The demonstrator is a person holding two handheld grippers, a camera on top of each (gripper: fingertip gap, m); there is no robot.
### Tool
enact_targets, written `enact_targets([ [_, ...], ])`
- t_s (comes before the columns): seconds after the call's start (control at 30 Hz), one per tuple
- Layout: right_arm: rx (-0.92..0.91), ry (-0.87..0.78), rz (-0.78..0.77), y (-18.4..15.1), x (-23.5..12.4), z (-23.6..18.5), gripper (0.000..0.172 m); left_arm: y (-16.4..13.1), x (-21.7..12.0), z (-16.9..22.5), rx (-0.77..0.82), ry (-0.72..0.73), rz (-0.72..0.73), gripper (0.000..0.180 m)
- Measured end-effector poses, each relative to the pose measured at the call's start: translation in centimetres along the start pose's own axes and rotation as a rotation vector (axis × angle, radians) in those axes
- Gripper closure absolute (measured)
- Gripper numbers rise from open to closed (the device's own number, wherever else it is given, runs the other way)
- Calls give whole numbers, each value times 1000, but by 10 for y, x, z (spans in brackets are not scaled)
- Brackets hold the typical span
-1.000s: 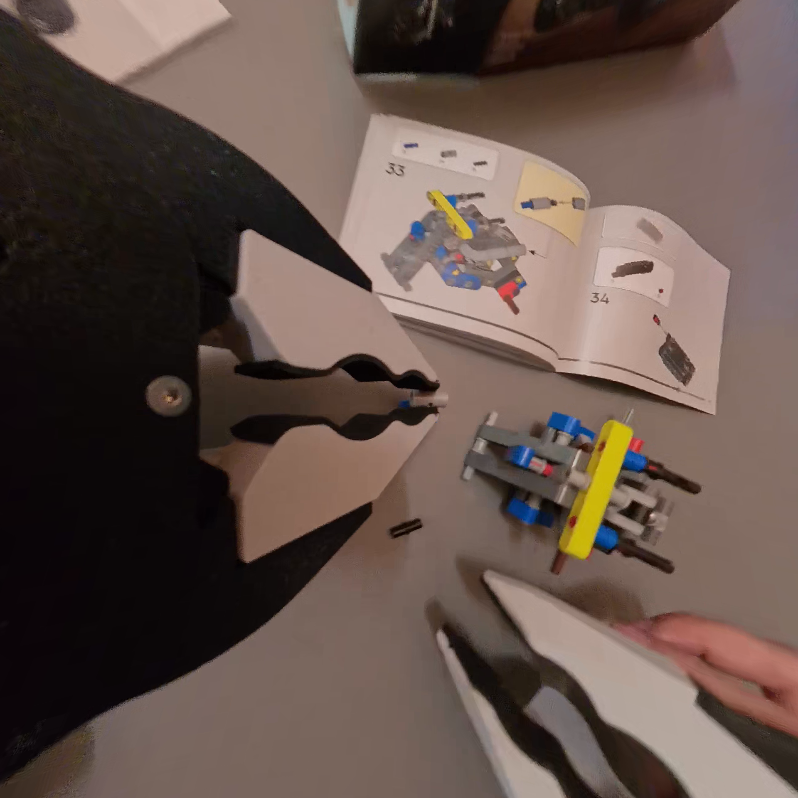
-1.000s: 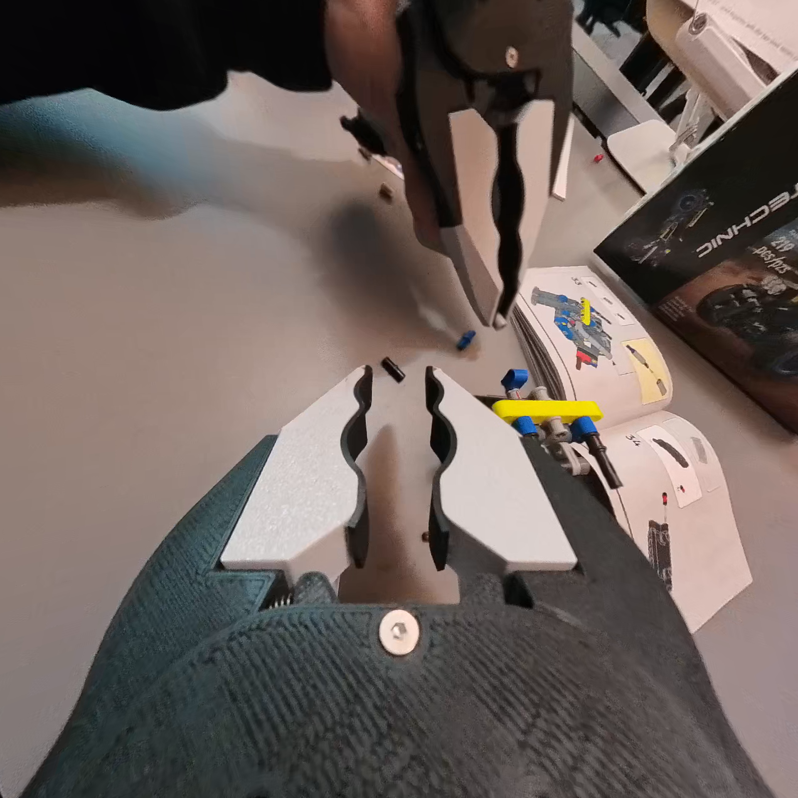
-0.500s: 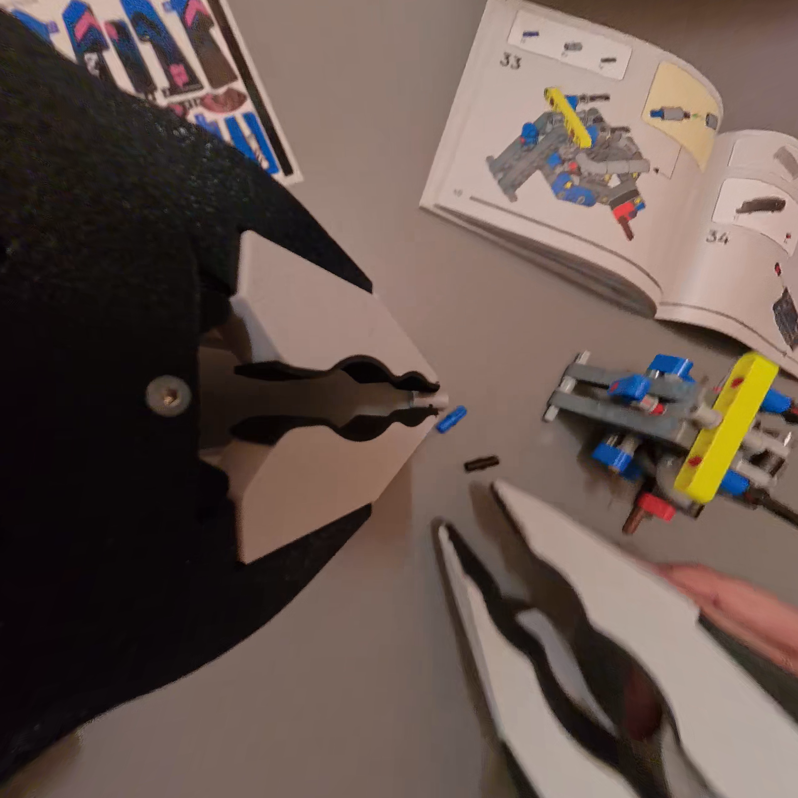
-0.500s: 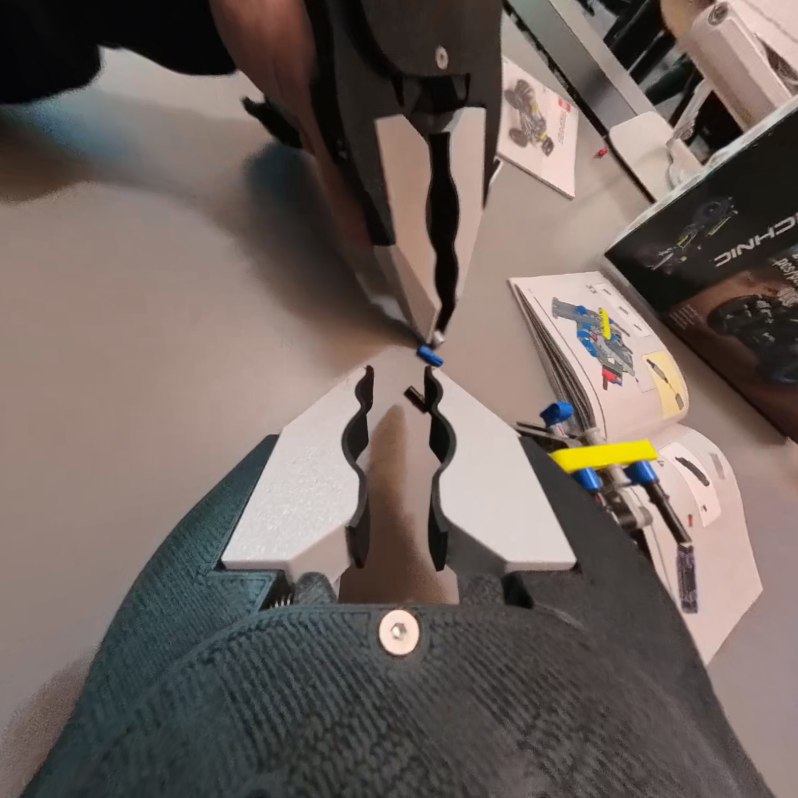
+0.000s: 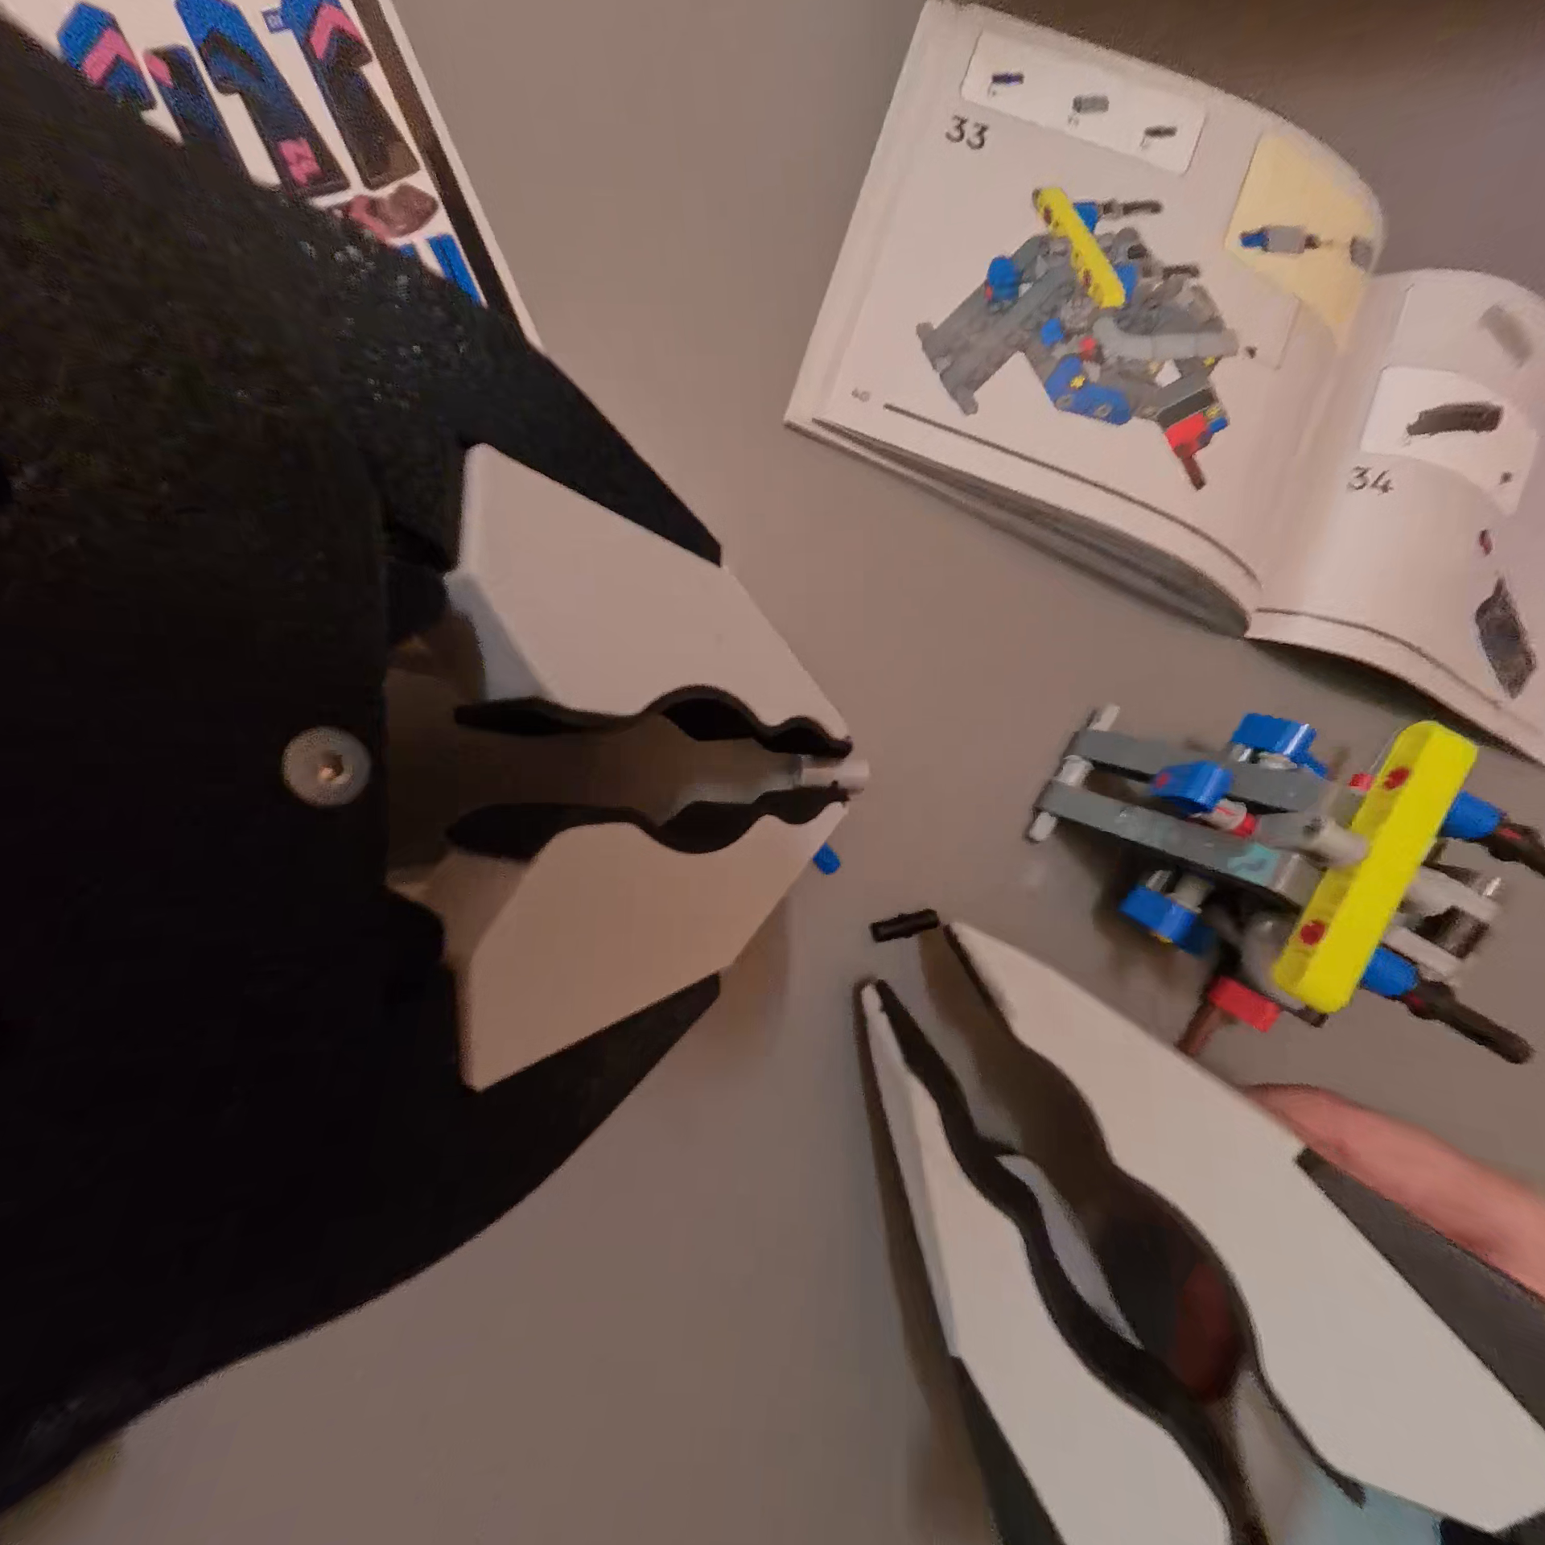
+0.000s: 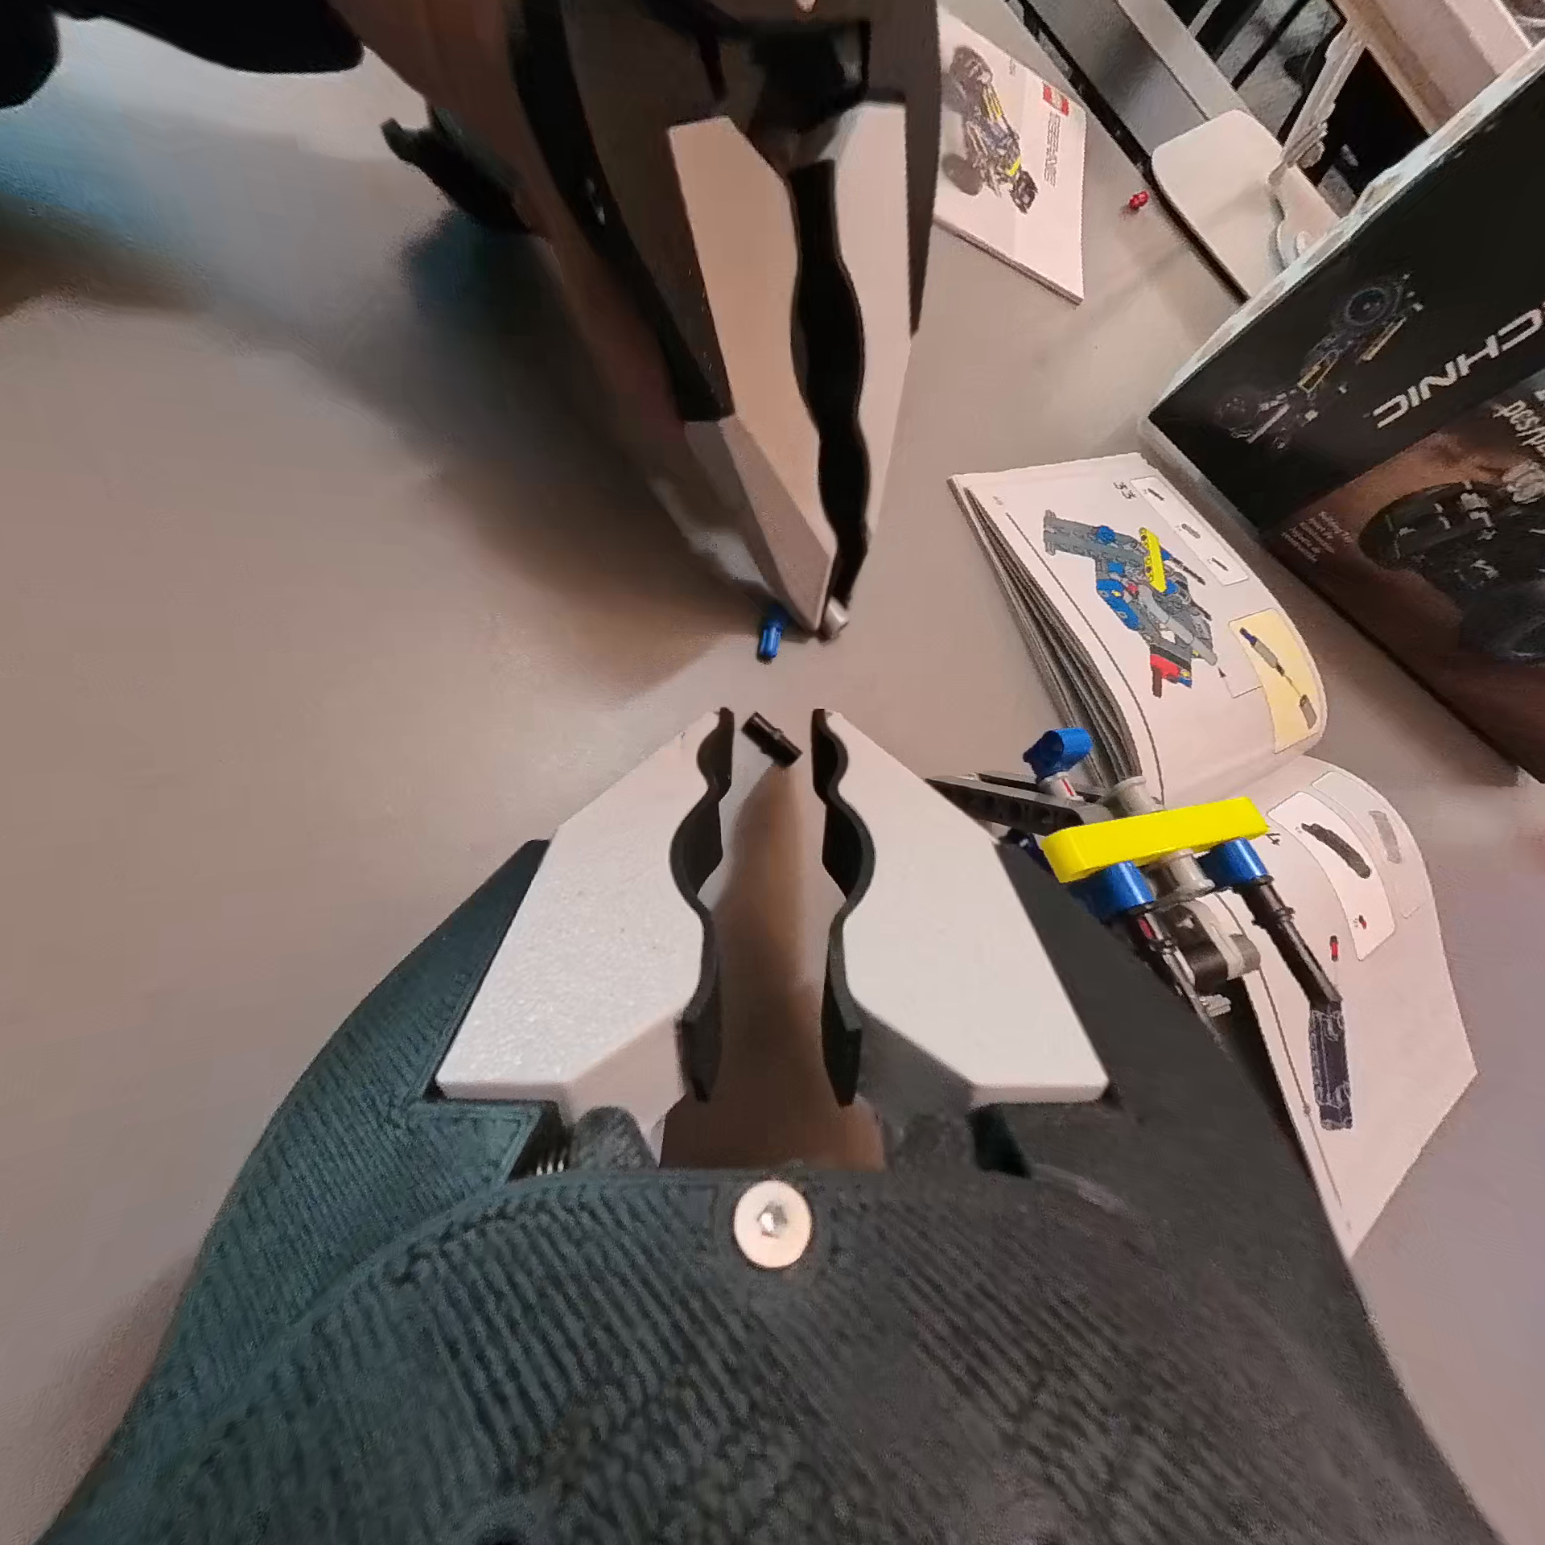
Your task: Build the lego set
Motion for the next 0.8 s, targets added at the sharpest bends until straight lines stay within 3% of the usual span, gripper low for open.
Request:
enact_targets([
  [0.4, -60, 51, 25, 12, 17, -12, 153, -17, -13, 25, -63, 33, 18, 176],
  [0.53, -121, 80, -1, 10, 17, -10, 163, -19, -14, 30, -67, 43, 18, 175],
  [0.6, -189, 70, -5, 10, 15, -5, 154, -20, -15, 32, -58, 42, 18, 175],
  [0.8, -212, 220, -17, 6, 11, 0, 158, -20, -15, 32, -53, 32, 17, 175],
])
Point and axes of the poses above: each gripper's, where its closed fingertips meet, x out along the fingers, y out of its top, z = x × y across the jaws, the point moved 7 cm from there along -x, back along the fingers, and after that the axes turned 4 degrees about -z, right-handed, at the moved point
